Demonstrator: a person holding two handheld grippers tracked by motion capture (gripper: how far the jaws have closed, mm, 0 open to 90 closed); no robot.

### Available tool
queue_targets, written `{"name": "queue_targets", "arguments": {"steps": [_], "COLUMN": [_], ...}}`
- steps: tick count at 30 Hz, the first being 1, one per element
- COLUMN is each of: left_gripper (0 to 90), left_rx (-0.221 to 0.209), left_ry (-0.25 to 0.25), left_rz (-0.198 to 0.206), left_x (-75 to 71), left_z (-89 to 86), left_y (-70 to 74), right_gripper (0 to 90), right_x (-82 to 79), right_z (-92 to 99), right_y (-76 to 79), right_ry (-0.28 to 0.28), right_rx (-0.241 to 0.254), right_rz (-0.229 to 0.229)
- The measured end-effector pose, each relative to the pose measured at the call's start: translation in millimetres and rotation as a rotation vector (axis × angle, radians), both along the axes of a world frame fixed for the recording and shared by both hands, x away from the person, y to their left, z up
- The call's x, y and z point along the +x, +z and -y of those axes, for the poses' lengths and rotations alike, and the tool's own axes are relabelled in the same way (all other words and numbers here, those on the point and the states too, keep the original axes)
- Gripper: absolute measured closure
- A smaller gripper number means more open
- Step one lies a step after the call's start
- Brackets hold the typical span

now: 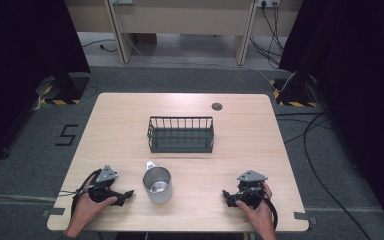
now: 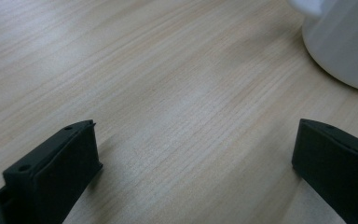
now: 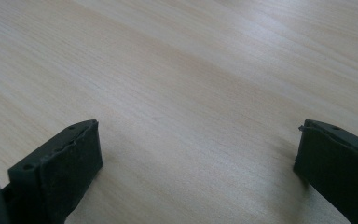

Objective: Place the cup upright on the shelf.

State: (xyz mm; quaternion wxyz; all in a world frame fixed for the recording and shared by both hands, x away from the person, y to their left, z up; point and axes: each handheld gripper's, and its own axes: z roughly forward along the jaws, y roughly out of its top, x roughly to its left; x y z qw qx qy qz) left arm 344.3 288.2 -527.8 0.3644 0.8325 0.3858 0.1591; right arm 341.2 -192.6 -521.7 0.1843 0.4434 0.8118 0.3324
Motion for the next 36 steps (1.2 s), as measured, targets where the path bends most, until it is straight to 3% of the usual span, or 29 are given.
{"name": "queue_targets", "arguments": {"steps": [11,17,25,33,36], "left_gripper": [3.5,15.0,15.0,15.0,15.0], "left_rx": [-0.010,-0.055,-0.086,-0.133,-0.162], "left_ry": [-0.025,-0.065,-0.141,-0.183,-0.203], "left_rz": [0.005,0.011,0.004,0.046,0.091], "left_x": [-1.1,-4.0,-9.1,-17.8,-24.6], "left_z": [-0.2,-4.8,-1.9,2.8,6.7], "left_y": [0.3,1.8,3.2,11.9,18.2], "right_gripper": [0.6,0.6,0.5,0.5,0.5], "right_x": [-0.7,-0.4,-0.4,-0.4,-0.3], "right_z": [-0.5,-0.4,-0.7,-0.7,-0.7], "right_y": [0.0,0.0,0.0,-0.1,0.0], "right_ry": [0.010,0.011,0.010,0.010,0.011], "right_rx": [0.002,0.002,-0.001,-0.001,-0.001], "right_rz": [0.001,0.000,0.001,0.001,0.001]}}
